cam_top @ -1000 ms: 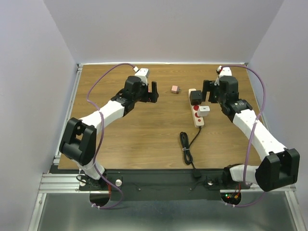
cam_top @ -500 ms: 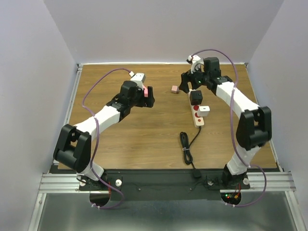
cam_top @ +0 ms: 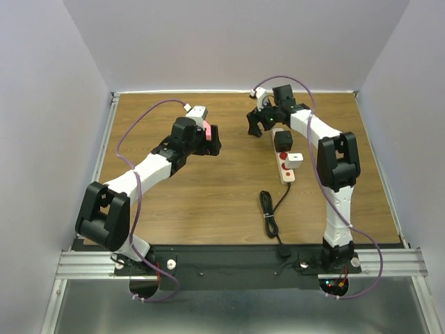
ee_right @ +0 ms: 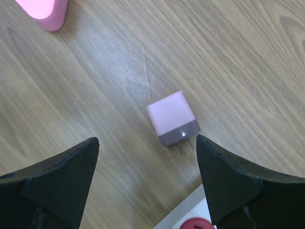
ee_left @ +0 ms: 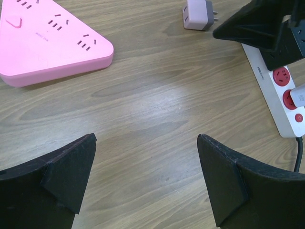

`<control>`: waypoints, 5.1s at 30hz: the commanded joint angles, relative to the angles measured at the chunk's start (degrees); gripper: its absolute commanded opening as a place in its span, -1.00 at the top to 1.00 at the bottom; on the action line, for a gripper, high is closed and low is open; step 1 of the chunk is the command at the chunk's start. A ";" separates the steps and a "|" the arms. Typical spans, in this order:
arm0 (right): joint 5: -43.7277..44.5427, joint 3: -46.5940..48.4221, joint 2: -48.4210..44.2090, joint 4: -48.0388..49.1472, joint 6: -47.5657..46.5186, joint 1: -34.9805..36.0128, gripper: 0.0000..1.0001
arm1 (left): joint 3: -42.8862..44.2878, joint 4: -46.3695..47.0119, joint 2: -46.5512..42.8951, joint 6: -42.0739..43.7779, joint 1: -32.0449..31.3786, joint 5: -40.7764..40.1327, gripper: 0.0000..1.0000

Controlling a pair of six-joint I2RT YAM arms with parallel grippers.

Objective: Insert the plug

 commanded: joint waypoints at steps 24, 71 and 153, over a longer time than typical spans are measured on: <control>10.17 21.25 14.69 -12.36 -11.86 3.63 -0.74 | -0.74 -0.07 -3.58 0.10 0.94 2.25 -0.97; 20.97 -34.12 -45.25 36.41 59.15 20.50 0.99 | -9.27 28.15 -19.41 -10.71 -12.76 -3.90 -0.97; 4.19 -34.21 -44.55 19.10 53.96 17.34 -0.49 | -20.78 31.57 -20.28 8.62 -14.35 3.66 1.00</control>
